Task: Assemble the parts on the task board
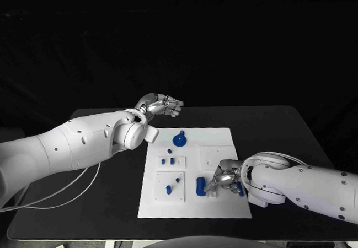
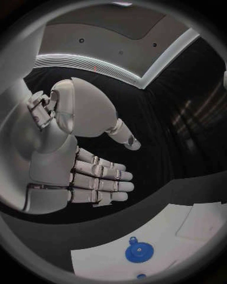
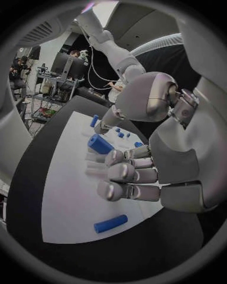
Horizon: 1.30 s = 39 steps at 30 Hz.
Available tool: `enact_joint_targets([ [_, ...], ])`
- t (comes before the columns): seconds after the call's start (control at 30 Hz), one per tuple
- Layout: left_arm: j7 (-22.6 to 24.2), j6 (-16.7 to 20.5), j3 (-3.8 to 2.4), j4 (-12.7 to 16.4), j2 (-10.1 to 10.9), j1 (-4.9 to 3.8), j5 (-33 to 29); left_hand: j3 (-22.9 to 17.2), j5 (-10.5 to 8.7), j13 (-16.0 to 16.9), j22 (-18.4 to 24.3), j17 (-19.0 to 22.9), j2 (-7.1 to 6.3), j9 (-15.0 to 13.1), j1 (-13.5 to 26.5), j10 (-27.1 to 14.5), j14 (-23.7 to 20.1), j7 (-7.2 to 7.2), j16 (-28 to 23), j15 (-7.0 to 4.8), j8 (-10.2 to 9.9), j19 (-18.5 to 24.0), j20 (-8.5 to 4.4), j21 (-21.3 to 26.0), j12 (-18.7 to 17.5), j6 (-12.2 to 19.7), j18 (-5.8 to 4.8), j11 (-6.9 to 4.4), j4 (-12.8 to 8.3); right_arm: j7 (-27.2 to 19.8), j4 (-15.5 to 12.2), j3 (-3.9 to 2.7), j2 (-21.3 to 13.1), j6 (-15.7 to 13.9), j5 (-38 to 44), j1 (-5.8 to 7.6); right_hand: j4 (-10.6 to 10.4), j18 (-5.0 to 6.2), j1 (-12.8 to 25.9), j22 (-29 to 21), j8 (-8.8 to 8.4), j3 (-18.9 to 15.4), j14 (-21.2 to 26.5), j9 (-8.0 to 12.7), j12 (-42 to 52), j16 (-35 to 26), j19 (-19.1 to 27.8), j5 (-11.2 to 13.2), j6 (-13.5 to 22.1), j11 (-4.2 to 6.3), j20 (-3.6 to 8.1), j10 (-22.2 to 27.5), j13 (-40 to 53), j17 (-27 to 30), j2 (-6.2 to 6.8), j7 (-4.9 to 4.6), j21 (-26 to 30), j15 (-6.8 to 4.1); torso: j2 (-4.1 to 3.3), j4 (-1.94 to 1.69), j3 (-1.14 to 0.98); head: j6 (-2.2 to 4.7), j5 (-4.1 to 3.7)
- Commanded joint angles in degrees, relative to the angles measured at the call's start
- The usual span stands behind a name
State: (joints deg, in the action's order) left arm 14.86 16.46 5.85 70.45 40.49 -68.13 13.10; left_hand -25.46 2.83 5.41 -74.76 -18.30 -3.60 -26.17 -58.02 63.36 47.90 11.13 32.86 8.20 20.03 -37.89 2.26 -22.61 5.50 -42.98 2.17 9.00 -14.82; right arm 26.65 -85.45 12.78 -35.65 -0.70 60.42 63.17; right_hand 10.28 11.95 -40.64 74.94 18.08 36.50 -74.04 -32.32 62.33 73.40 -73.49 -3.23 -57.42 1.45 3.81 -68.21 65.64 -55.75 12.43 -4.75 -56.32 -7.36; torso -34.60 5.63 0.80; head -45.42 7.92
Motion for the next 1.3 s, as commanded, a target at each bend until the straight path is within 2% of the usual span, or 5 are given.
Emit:
enact_joint_targets([
  [0.03, 0.5, -0.6, -0.04, 0.1, 0.0, -0.06, -0.3, 0.0, 0.25, -0.1, -0.1, -0.1, 0.04, 0.1, 0.5, -0.4, 0.4, 0.23, -0.3, 0.02, 0.3, -0.4, 0.18, 0.2, 0.3, 0.5, 1.01, -0.10, 0.4, -2.1, -0.6, 0.01, 0.0, 1.2, 1.1, -0.15, -0.1, 3.05, 0.3, 0.4, -0.09, -0.6, -0.1, -0.1, 0.1, -0.3, 0.0, 0.3, -0.4, -0.05, 0.18, 0.2, -0.1, -0.1, 0.76, -0.26, -0.2, -0.12, -0.01, 0.00, -0.02, 0.06, 0.06],
  [0.23, 0.5, -0.6, -0.04, 0.1, 0.0, -0.06, -0.3, 0.0, 0.25, -0.1, -0.1, -0.1, 0.05, 0.1, 0.5, -0.4, 0.4, 0.23, -0.3, 0.02, 0.3, -0.4, 0.19, 0.2, 0.3, 0.5, 1.01, -0.10, 0.4, -1.4, -0.5, 0.01, 0.6, 0.9, 3.0, -0.54, 0.1, 3.05, -0.6, 0.3, 0.07, -1.4, -0.1, -0.4, 0.1, -0.4, -0.1, 0.4, -0.7, 0.13, 0.30, 0.0, -0.2, -0.2, 0.02, -0.09, -0.1, -0.28, -0.01, -0.03, 0.01, -0.03, -0.06],
  [0.5, 0.5, -0.6, -0.04, 0.2, 0.0, -0.06, -0.3, 0.0, 0.25, -0.1, -0.1, -0.1, 0.08, 0.1, 0.5, -0.4, 0.4, 0.24, -0.3, 0.02, 0.3, -0.4, 0.19, 0.3, 0.3, 0.5, 1.01, -0.10, 0.4, -0.2, 0.9, 0.01, 1.2, 0.4, 5.0, -1.23, 1.0, 3.05, -1.6, 0.2, 0.28, -2.9, -0.1, -0.8, 0.1, -0.5, 0.0, 0.4, -1.4, 0.41, 0.30, -0.3, -0.4, -0.5, -3.83, 0.21, 0.0, -0.52, 0.00, -0.09, 0.07, -0.15, -0.16],
  [1.03, 0.4, -0.7, -0.03, 0.2, 0.5, -0.06, -0.3, 0.1, 0.23, -0.2, -0.2, -0.2, 0.06, 0.1, 0.6, -0.4, 0.4, 0.24, -0.4, 0.03, 0.4, -0.4, 0.20, 0.3, 0.3, 0.5, 1.00, -0.10, 0.5, 1.1, 2.6, 0.00, 2.3, -1.9, 8.5, -2.08, 1.2, 3.05, -3.8, 0.1, 0.18, -0.4, -0.2, -0.9, 0.0, -0.9, -0.1, 0.4, -2.2, 0.61, 0.00, -0.9, -0.7, -0.7, -9.17, 0.41, 0.0, -0.66, -0.03, -0.08, 0.03, -0.45, -0.01],
  [1.3, 0.4, -0.7, -0.03, 0.2, 0.5, -0.06, -0.3, 0.1, 0.23, -0.2, -0.2, -0.3, 0.06, 0.2, 0.7, -0.4, 0.4, 0.23, -0.4, 0.03, 0.4, -0.4, 0.20, 0.3, 0.3, 0.5, 1.00, -0.10, 0.5, 1.1, 2.4, 0.00, 2.0, -1.7, 8.4, -2.08, 0.3, 3.05, -3.6, 0.1, 0.00, 1.4, -0.4, -0.9, -0.1, -1.0, -0.2, 0.4, -2.5, 0.60, -0.24, -1.1, -0.7, -0.7, -9.07, 0.41, -0.1, -0.65, 0.00, 0.02, 0.01, -0.45, 0.06],
])
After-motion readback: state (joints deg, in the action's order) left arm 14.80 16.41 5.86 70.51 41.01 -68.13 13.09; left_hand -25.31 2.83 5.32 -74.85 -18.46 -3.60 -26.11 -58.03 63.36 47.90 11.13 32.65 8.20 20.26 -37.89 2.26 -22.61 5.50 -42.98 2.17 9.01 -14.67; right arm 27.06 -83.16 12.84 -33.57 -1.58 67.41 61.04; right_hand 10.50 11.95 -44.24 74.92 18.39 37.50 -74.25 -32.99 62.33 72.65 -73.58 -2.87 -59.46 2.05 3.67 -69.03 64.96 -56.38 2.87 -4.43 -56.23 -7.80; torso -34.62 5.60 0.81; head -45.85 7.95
